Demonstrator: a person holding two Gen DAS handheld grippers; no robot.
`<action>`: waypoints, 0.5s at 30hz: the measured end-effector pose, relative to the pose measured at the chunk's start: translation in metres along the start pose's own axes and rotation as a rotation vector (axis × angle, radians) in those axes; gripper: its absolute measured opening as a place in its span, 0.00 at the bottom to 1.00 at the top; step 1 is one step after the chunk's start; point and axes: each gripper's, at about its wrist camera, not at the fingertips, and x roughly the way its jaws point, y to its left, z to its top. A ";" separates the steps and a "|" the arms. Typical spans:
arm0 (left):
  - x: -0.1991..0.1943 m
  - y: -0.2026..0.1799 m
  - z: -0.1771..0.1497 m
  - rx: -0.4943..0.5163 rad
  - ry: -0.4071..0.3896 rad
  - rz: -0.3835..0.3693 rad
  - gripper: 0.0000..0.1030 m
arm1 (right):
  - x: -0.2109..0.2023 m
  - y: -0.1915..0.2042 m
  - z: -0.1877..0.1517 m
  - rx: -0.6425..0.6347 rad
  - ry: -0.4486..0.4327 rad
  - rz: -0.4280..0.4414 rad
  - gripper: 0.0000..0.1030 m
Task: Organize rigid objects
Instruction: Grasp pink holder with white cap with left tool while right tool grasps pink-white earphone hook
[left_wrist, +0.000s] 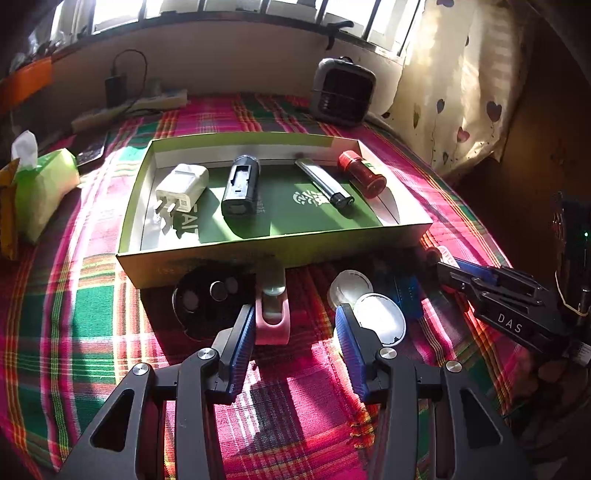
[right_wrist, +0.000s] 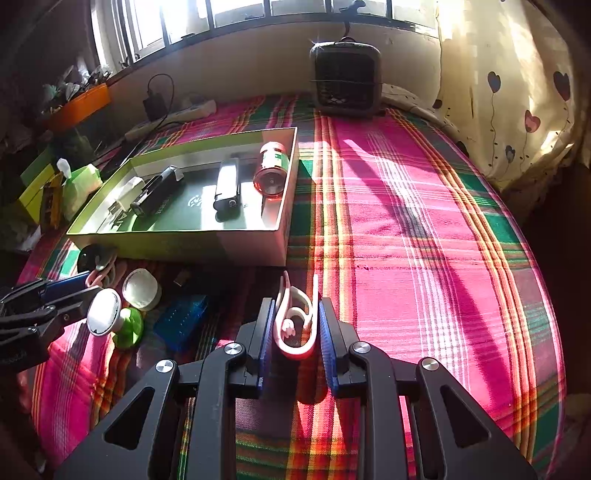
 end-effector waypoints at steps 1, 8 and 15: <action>0.001 0.000 0.001 0.000 0.001 0.009 0.42 | 0.000 -0.002 0.000 0.003 0.000 0.003 0.24; 0.009 0.002 0.005 -0.008 0.002 0.069 0.42 | -0.001 -0.007 0.000 0.013 -0.001 0.023 0.24; 0.012 -0.002 0.006 0.011 -0.002 0.107 0.41 | -0.001 -0.008 0.000 0.012 -0.001 0.032 0.24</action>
